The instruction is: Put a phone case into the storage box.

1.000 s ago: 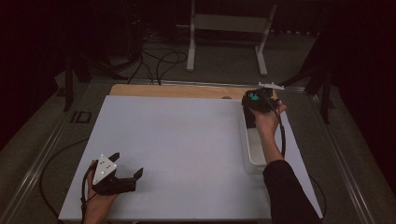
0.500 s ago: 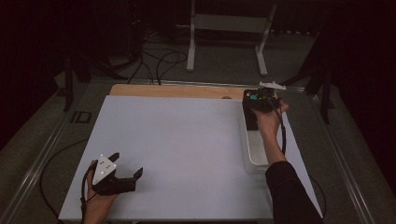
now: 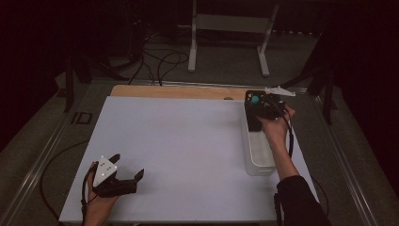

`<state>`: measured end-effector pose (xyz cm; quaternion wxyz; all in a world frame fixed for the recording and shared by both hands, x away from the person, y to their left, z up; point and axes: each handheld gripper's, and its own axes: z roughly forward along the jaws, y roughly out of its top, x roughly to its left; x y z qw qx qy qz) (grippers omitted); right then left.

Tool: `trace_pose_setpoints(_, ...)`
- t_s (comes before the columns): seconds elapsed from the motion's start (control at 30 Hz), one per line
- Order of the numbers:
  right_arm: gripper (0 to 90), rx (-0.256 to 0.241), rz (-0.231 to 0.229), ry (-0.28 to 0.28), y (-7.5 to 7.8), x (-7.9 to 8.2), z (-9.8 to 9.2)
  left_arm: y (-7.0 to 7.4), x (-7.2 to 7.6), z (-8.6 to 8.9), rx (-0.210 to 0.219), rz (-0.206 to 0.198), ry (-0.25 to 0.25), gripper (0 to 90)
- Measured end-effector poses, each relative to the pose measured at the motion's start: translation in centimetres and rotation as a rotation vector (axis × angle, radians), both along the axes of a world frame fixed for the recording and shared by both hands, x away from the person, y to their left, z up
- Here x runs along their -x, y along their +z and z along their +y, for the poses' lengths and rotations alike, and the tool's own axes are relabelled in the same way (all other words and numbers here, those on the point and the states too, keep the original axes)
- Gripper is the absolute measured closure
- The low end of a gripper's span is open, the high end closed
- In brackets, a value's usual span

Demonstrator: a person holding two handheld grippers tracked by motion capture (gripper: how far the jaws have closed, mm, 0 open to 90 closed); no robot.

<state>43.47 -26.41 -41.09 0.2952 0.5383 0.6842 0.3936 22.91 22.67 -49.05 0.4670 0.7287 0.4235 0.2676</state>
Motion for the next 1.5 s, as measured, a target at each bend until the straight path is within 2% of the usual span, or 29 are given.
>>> trace_pose_setpoints(0.17, 7.7, -0.015, -0.027, 0.071, 0.6, 2.3, 0.3, 0.0, 0.0, 0.0, -0.003, 0.0, 0.002, 0.3)
trace_pose_setpoints(0.3, 7.8, -0.006, -0.061, 0.141, 0.9, 4.5, 0.9, 0.1, 0.0, -0.1, -0.002, -0.001, -0.001, 0.3)
trace_pose_setpoints(0.5, 8.3, -0.001, -0.101, 0.207, 0.5, 7.8, 1.5, 0.3, 0.2, 0.0, -0.001, -0.008, -0.001, 0.3)
trace_pose_setpoints(0.53, 8.3, -0.001, -0.101, 0.207, 0.5, 7.8, 1.5, 0.3, 0.2, 0.0, -0.001, -0.008, -0.001, 0.3)
trace_pose_setpoints(0.57, 8.3, -0.014, -0.113, 0.236, 0.2, 9.3, 1.5, 0.4, 0.2, 0.0, -0.002, -0.01, 0.0, 0.3)
trace_pose_setpoints(0.7, 8.3, -0.04, -0.123, 0.244, -0.1, 10.4, 1.4, 0.5, 0.2, 0.0, -0.004, -0.011, -0.001, 0.3)
trace_pose_setpoints(0.73, 8.3, -0.063, -0.136, 0.27, -0.3, 11.8, 1.3, 0.5, 0.2, 0.0, -0.006, -0.009, -0.002, 0.3)
trace_pose_setpoints(0.83, 8.3, -0.087, -0.16, 0.288, -0.4, 12.6, 1.3, 0.6, 0.2, 0.0, -0.005, -0.013, -0.002, 0.3)
trace_pose_setpoints(0.97, 8.3, -0.058, -0.185, 0.343, -1.4, 14.5, 1.6, 0.8, 0.3, 0.2, -0.006, -0.018, -0.001, 0.3)
trace_pose_setpoints(1.07, 8.3, -0.05, -0.207, 0.357, -2.0, 15.6, 1.5, 0.9, 0.4, 0.3, -0.005, -0.019, 0.0, 0.3)
trace_pose_setpoints(1.13, 8.3, -0.07, -0.208, 0.365, -2.5, 16.3, 1.4, 1.0, 0.4, 0.4, -0.005, -0.02, 0.001, 0.3)
trace_pose_setpoints(1.3, 8.3, -0.084, -0.213, 0.38, -3.8, 17.6, 1.1, 1.3, 0.5, 0.5, -0.005, -0.028, -0.008, 0.3)
trace_pose_setpoints(1.5, 8.4, -0.109, -0.207, 0.4, -4.8, 18.5, 0.2, 1.8, 0.8, 0.6, 0.001, -0.04, -0.025, 0.3)
